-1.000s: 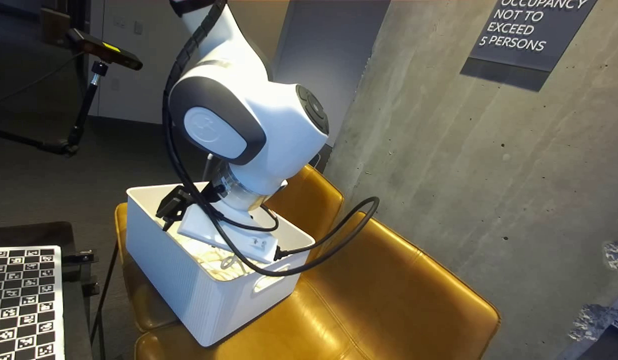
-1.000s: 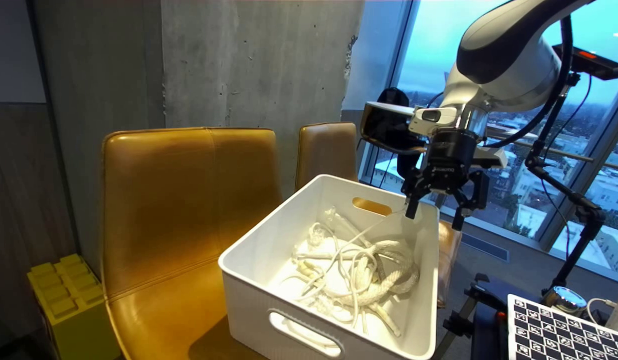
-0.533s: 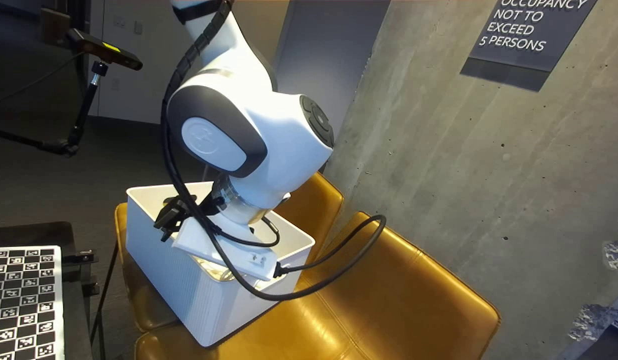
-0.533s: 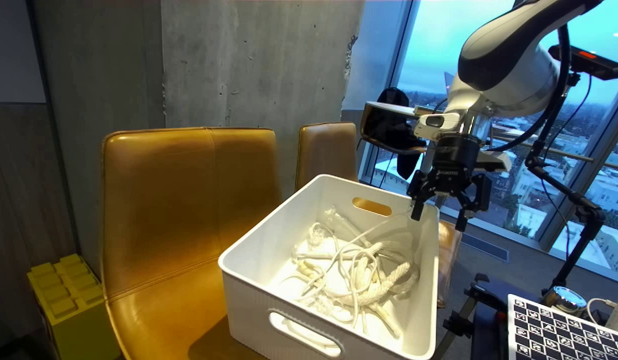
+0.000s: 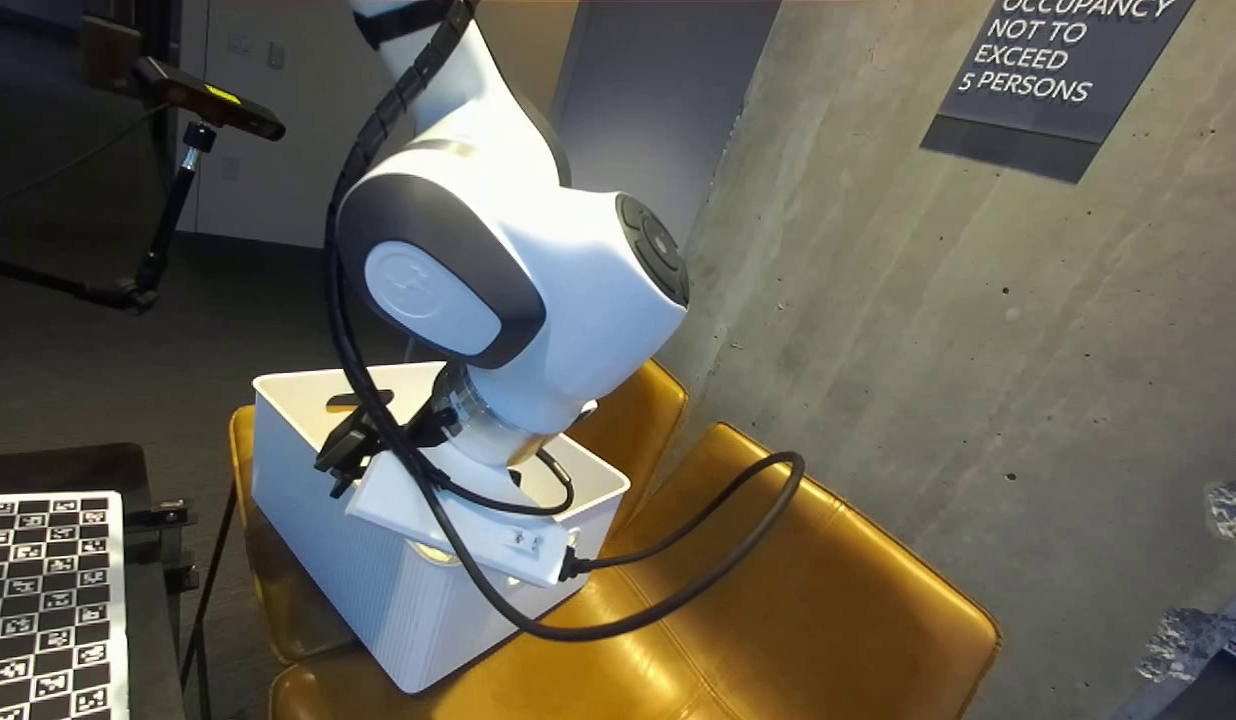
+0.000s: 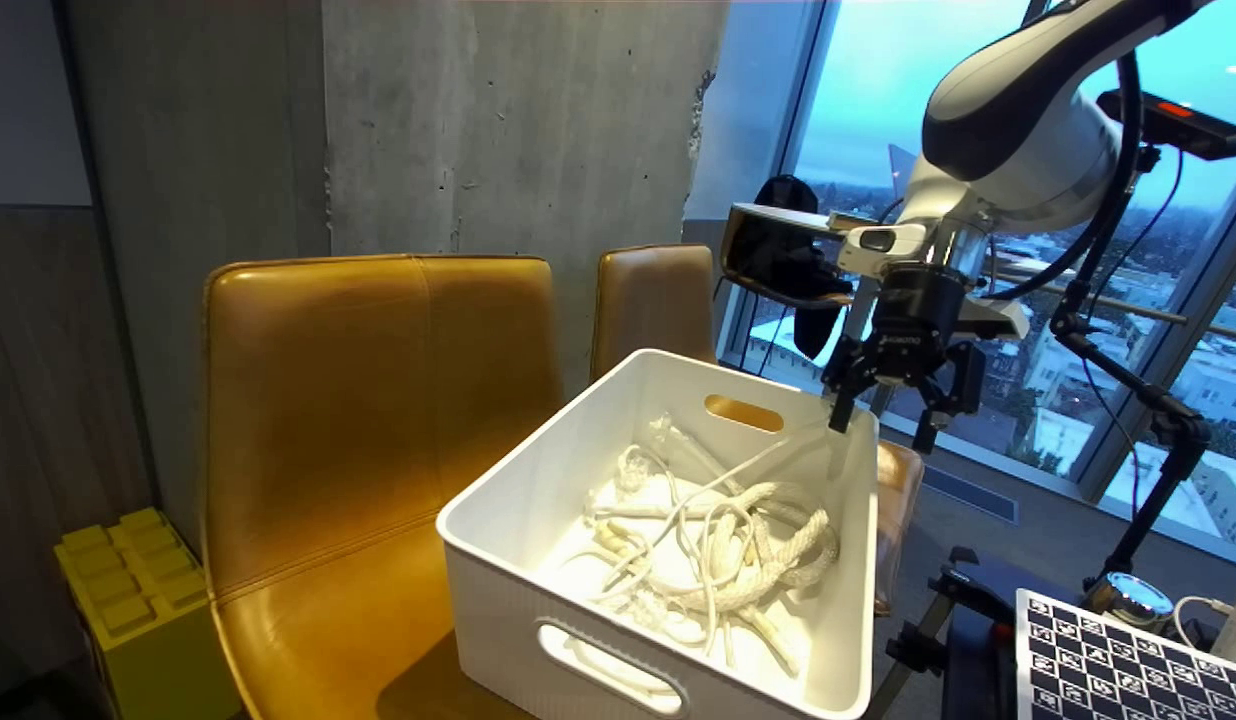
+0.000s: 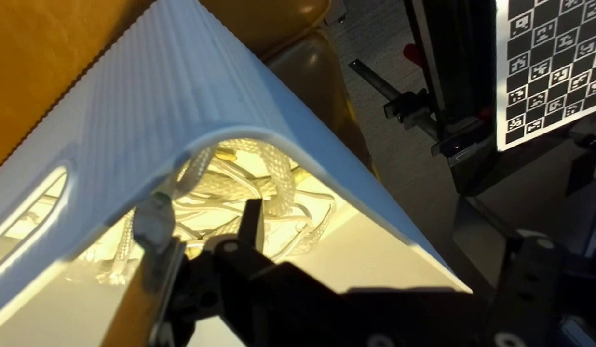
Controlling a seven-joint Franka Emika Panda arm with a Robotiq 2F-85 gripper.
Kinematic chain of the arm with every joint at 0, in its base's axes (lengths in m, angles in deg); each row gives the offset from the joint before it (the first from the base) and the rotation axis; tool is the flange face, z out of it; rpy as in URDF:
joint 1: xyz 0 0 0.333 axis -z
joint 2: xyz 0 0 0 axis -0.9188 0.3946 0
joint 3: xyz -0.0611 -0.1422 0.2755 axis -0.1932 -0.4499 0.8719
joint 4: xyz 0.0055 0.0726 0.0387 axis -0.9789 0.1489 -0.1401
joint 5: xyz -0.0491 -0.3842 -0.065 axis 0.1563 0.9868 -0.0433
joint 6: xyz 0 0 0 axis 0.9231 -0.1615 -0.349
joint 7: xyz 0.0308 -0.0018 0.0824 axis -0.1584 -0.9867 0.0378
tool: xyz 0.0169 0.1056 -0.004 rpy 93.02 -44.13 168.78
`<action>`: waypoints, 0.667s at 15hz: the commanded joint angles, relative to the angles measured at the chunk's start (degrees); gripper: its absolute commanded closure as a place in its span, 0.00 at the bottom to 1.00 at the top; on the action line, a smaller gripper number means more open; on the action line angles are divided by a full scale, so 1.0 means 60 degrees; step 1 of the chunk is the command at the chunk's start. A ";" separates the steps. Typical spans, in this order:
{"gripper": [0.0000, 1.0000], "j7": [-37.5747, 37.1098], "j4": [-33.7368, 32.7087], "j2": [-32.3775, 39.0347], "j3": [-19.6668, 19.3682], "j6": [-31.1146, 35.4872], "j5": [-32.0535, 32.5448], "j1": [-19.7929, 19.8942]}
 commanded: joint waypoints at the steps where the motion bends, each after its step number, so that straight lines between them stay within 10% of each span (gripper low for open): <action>1: 0.00 -0.0062 -0.0190 -0.0059 -0.0085 -0.0037 0.0201 0.0078; 10: 0.00 -0.0079 -0.0420 0.0087 -0.0188 0.0053 0.0311 0.0189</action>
